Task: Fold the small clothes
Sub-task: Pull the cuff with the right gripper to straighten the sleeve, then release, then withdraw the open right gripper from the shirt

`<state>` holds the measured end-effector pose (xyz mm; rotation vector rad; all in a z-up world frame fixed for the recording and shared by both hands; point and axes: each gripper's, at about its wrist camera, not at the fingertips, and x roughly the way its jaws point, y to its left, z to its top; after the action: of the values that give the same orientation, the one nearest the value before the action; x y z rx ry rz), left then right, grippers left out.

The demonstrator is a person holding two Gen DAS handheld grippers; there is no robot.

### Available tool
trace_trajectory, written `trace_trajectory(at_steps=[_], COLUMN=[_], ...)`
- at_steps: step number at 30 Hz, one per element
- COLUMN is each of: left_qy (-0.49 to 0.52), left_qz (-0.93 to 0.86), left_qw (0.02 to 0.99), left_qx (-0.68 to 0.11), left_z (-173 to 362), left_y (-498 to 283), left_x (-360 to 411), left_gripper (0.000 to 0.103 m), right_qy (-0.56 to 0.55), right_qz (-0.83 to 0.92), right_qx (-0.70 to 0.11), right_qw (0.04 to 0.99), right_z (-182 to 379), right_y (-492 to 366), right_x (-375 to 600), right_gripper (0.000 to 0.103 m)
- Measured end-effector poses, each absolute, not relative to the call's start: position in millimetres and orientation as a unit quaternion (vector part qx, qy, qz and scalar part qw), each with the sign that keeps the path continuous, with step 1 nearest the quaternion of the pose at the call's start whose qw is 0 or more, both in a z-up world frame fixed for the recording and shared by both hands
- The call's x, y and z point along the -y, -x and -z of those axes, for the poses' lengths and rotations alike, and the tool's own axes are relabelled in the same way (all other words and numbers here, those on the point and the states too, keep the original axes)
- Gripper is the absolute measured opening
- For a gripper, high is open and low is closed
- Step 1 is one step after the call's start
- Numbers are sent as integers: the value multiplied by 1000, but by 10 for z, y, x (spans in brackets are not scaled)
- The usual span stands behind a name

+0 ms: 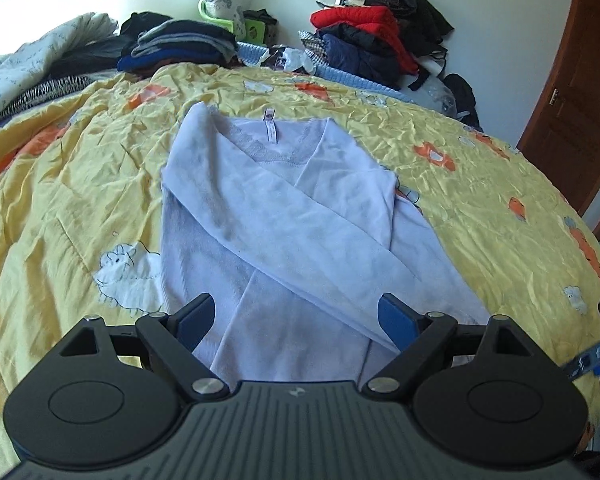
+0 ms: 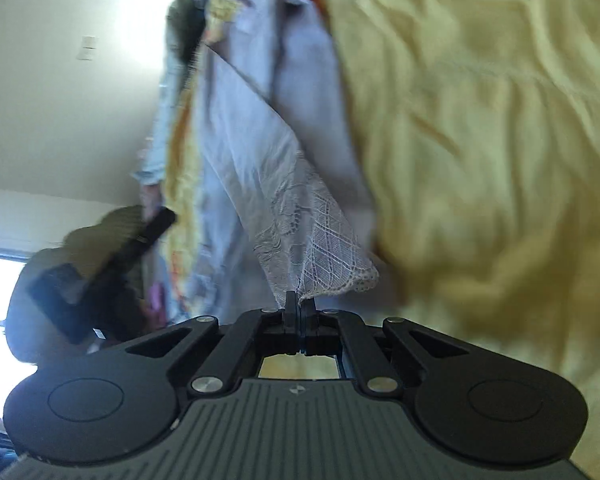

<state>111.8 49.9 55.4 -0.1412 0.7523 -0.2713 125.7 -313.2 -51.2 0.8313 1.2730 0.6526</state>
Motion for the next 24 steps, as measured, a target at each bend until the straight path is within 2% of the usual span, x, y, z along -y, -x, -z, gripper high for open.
trace_trajectory(at_steps=[2,5,7,8,9,14,18,24], left_qy=[76,68,59,55,49,5,-11,79], left_qz=[137,149,160,165,168,185,209,165], left_qw=[917,917,918,919,920,923,921,911], left_qx=[-367,-362,-358,-354,-351,-337,-329,-371], left_z=[-547,-563,-587,-597,-606,-663,-703,-560], left_y=[-1181,-1248,-1272,-1278,-1286,-1605,-2255,-3598], left_x=[-463,-357,-283,-264,-247,-178,-144,-456], left_gripper=[90,90,90,90,90,90,90,90], right_qy=[-365,-372,-360,-353,-351,-341,-376,-390], right_qz=[-289,-295,-301,-308,-315,-303,-280,-314], right_qx=[-561,-569,-586,-594,-597,-583,-550,-535], right_qw=[684,672,661,654,649,672,691,680], right_z=[516,489,487,478,458,251,166,181], right_y=[-1228,-1264,-1243,-1227,-1214,-1239,-1386,-1645], right_x=[3089,3043,3040,3056,3067,3284,3427,2999], right_gripper=[6,15,27,43,49,49,49,51])
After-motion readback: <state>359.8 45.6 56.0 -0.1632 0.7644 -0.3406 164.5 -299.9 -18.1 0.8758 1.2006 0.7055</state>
